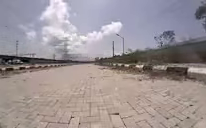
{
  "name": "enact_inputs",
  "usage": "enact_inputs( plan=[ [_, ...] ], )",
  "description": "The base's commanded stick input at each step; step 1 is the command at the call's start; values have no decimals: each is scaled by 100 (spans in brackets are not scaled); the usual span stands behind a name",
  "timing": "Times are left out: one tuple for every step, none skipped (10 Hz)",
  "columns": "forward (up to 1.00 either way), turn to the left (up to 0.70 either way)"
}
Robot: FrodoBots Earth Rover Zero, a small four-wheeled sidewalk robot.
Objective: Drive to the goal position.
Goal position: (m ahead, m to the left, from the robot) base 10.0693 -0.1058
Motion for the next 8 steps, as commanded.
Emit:
enact_inputs(
  plan=[
    [70,0],
    [70,0],
    [70,0],
    [70,0],
    [70,0],
    [70,0],
    [70,0],
    [70,0]
  ],
)
